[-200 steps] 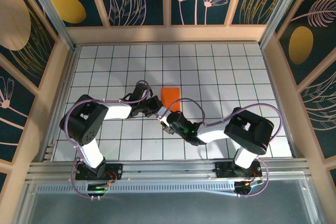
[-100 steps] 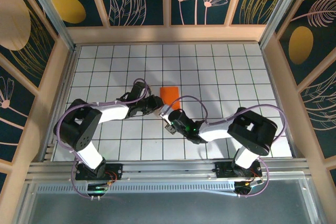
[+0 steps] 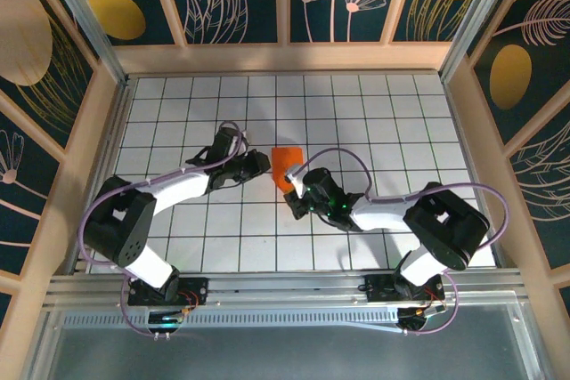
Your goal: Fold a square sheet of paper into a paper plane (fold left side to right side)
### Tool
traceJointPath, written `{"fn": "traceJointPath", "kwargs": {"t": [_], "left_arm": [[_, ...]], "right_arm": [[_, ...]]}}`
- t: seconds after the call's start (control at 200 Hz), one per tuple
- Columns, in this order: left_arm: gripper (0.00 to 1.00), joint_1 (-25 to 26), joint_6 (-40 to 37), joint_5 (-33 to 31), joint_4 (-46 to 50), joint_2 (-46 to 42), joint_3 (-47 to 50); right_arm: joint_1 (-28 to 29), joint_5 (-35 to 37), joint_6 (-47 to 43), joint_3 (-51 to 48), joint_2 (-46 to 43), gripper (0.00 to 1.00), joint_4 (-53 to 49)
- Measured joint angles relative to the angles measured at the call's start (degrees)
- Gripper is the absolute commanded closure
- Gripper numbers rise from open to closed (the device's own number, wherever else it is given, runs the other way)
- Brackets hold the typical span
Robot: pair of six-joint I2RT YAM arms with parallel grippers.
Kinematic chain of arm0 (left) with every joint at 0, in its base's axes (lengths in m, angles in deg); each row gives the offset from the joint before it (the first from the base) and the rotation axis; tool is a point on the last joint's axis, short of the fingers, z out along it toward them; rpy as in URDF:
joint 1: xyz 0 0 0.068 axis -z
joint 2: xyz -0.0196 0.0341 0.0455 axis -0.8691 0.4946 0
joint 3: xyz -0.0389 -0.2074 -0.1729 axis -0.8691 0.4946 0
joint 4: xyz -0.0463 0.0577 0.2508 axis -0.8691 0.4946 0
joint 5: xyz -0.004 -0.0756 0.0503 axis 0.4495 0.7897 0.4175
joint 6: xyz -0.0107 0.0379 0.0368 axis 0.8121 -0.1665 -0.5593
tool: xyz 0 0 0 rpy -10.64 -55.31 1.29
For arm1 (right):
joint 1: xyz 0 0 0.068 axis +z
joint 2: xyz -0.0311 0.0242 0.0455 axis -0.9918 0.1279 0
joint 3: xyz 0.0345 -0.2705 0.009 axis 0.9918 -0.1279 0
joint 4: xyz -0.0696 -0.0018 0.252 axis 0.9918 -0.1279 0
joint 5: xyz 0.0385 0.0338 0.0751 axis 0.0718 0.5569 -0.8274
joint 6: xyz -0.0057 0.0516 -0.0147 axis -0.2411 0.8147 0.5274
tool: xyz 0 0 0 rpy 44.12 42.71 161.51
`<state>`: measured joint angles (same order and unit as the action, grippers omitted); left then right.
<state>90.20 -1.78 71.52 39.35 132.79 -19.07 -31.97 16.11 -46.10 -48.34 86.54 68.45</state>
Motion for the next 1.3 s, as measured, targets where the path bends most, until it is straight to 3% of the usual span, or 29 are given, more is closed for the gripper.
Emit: {"fn": "traceJointPath", "kwargs": {"t": [0.33, 0.666, 1.301], "left_arm": [[0.88, 0.39, -3.8, 3.89, 1.55, 12.74, -10.01], [0.93, 2.64, -6.67, 5.6, 3.5, 21.7, -17.2], [0.98, 2.69, -9.09, 4.92, 4.66, 24.98, -18.91]], "right_arm": [[-1.73, -7.67, 2.97, -0.2, 0.17, 1.0, -0.33], [-2.43, -10.1, 4.46, -0.2, 0.79, 1.0, -0.33], [-5.86, -13.46, 7.82, -0.17, 2.6, 1.0, -0.44]]}}
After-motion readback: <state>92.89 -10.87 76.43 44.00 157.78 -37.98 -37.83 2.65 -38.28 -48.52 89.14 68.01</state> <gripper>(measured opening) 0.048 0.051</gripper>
